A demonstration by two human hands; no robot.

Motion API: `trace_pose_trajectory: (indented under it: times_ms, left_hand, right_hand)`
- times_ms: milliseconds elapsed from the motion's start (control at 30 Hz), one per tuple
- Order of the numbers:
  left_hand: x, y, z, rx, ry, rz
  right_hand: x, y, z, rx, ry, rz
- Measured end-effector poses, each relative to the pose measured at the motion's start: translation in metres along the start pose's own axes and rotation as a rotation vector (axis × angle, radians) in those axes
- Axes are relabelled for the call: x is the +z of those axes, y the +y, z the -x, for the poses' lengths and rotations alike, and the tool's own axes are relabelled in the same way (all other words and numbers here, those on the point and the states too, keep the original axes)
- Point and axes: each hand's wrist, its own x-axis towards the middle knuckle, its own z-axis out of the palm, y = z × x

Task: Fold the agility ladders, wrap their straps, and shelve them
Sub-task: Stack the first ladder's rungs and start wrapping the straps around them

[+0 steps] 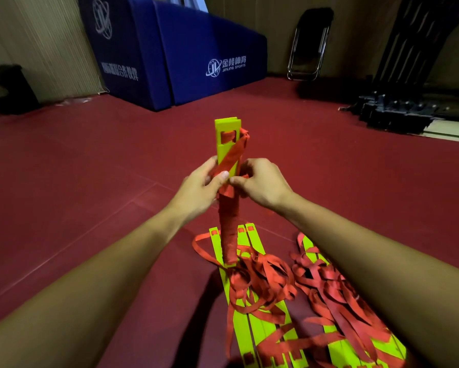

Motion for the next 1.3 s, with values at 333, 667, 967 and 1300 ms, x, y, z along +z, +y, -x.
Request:
trace_pose_trajectory:
  times_ms: [333, 667, 967, 1300]
  left_hand:
    - [0.006, -0.012, -0.006, -0.036, 0.058, 0.050]
    - [0.011, -0.011, -0.001, -0.006, 0.106, -0.179]
    - [0.025, -0.003, 0.006, 0.063, 0.274, -0.615]
    - [0.011, -0.004, 0.003, -0.174, -0.126, 0.091]
  right_hand:
    - [0.006, -0.006, -0.005, 0.051, 0.046, -0.449]
    - [0.006, -0.003, -0.008, 0.195, 0.044, -0.414]
    - [0.006, -0.007, -0.007, 0.211, 0.090, -0.020]
    - [-0.009, -0.004, -0.005, 0.000, 0.058, 0.032]
